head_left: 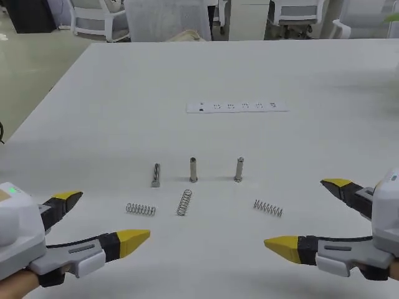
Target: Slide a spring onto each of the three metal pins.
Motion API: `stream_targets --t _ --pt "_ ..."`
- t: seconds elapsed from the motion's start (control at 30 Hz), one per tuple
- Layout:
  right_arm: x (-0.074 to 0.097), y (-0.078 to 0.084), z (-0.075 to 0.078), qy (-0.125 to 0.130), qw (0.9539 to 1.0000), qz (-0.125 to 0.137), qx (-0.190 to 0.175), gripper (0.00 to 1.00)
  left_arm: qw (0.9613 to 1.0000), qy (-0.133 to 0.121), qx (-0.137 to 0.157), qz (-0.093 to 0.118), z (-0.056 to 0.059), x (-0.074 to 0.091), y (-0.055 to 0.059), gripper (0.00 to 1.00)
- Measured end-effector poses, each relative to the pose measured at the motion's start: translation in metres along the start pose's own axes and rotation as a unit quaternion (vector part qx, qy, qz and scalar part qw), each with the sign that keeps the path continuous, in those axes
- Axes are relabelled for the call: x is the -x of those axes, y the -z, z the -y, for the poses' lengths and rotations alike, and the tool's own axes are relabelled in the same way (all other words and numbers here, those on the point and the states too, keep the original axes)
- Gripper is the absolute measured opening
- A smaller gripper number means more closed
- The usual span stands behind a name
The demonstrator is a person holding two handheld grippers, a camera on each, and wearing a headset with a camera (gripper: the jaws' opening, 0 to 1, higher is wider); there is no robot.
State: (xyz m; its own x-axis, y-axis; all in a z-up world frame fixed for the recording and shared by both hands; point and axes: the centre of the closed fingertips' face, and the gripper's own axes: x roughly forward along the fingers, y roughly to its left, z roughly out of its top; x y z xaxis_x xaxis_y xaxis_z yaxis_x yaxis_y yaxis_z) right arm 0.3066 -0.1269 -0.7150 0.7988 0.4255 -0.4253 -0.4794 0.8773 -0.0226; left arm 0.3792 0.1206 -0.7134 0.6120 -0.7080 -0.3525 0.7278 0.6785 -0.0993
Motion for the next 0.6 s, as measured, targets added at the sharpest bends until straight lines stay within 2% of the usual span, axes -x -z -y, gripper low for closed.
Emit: stream_targets --t 0.6 --pt "-0.0010 0.0020 0.0012 -0.001 1.0000 -0.002 -0.001 0.96 1.0000 -0.006 -0.003 -0.002 -0.0055 -0.0039 -0.0024 0.89"
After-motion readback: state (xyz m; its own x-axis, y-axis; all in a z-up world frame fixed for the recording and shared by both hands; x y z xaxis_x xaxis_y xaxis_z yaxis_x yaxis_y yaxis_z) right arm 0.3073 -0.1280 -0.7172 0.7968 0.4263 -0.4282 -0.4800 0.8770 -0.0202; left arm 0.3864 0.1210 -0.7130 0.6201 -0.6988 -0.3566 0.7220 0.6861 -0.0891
